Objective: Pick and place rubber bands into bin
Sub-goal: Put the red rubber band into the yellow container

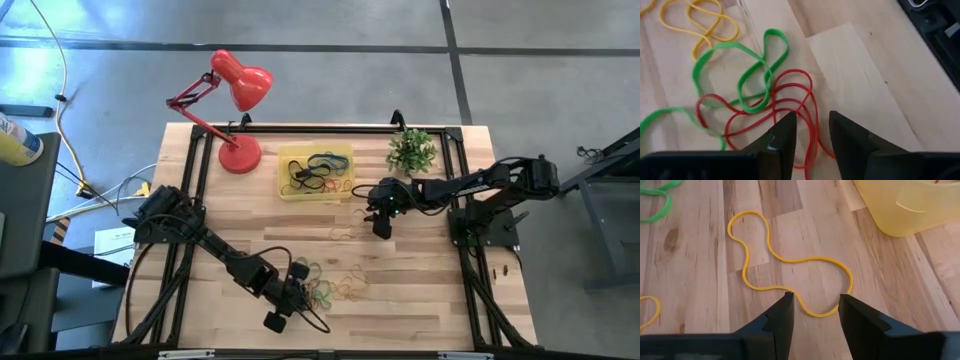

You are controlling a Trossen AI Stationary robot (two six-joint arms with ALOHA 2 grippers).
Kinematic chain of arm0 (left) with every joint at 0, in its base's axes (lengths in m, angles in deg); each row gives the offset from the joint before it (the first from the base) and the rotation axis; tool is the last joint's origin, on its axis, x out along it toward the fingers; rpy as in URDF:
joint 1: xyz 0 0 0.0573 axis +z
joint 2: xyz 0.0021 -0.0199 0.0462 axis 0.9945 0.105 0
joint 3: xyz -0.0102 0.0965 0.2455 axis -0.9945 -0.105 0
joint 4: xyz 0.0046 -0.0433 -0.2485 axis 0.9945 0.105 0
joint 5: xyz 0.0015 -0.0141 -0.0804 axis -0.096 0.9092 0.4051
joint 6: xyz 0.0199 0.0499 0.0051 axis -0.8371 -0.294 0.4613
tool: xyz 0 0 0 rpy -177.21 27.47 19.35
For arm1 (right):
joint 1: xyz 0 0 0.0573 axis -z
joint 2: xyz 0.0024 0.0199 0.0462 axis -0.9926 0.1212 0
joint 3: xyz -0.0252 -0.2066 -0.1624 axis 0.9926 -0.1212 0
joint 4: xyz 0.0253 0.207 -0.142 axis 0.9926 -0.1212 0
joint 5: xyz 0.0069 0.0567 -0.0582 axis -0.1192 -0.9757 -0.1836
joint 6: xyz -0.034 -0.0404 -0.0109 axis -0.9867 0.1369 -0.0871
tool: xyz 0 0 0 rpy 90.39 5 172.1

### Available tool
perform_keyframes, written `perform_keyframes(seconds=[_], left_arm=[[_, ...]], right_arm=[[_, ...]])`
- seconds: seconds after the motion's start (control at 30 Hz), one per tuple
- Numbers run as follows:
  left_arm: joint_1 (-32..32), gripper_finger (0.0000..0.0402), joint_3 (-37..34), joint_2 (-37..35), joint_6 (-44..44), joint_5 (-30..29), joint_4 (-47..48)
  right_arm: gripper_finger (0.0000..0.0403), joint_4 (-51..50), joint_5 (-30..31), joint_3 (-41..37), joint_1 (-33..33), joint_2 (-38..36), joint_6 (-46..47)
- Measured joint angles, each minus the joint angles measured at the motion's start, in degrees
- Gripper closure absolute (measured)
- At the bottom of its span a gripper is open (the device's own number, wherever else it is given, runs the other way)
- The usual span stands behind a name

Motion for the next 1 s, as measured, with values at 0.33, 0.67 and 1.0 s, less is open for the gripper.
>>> perform_keyframes(seconds=[0.33, 0.67, 1.0], left_arm=[[-0.02, 0.033, 0.0, 1.9, 1.49, 2.1, -0.57], [0.42, 0.0393, -0.09, 1.3, 2.08, 1.01, 0.13], [0.31, 0.04, -0.11, -6.16, 3.04, -2.68, 7.11]], right_arm=[[0.0253, 0.02, 0.03, 0.0, 0.0, 0.0, 0.17], [0.0254, 0.0, -0.01, 0.0, 0.0, 0.0, 0.31], [0.0258, -0.03, -0.04, 0.0, 0.0, 0.0, 0.33]])
